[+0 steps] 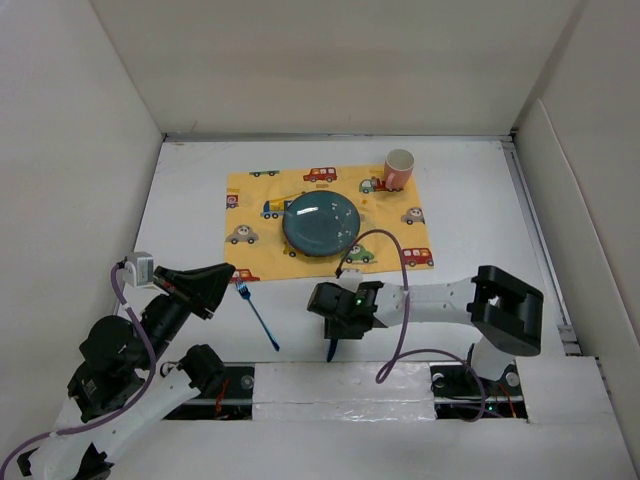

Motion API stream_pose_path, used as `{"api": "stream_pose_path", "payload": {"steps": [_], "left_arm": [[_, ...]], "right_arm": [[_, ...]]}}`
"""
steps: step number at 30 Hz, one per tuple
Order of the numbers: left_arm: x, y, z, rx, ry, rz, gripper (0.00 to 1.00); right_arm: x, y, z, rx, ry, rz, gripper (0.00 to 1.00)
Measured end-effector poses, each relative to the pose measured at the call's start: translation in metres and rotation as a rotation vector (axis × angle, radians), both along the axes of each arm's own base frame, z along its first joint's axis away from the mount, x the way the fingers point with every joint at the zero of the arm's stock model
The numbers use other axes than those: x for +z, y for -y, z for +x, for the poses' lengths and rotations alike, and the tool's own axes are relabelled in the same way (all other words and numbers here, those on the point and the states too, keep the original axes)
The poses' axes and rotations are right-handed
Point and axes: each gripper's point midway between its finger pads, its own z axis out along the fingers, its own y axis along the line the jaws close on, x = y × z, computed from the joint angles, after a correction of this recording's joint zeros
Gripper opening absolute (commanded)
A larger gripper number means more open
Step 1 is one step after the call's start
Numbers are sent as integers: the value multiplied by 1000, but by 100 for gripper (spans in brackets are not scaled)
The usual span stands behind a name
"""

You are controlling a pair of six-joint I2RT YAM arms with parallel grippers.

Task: Set the dinner table for one person

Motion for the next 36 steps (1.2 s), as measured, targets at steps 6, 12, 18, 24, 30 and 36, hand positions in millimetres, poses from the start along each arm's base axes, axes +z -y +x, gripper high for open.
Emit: {"api": "stream_pose_path", "payload": {"steps": [6, 12, 18, 24, 30, 36], "left_arm": [[-1, 1, 1, 0, -3, 4, 14], [-3, 3, 3, 0, -12, 14, 14], [-4, 4, 4, 0, -17, 19, 14], [-7, 8, 7, 1, -31, 35, 13], [-7, 7, 7, 7, -30, 35, 17], [8, -15, -1, 50, 29, -48, 21]], "right_arm": [[-2, -2, 2, 6, -5, -34, 45], [-4, 1, 2, -6, -3, -50, 36], [-5, 0, 5, -24, 4, -84, 43], [-4, 0, 7, -56, 30, -93, 43], [-4, 4, 17, -88, 76, -130, 40], [-4, 11, 34, -120, 158, -181, 37]]}}
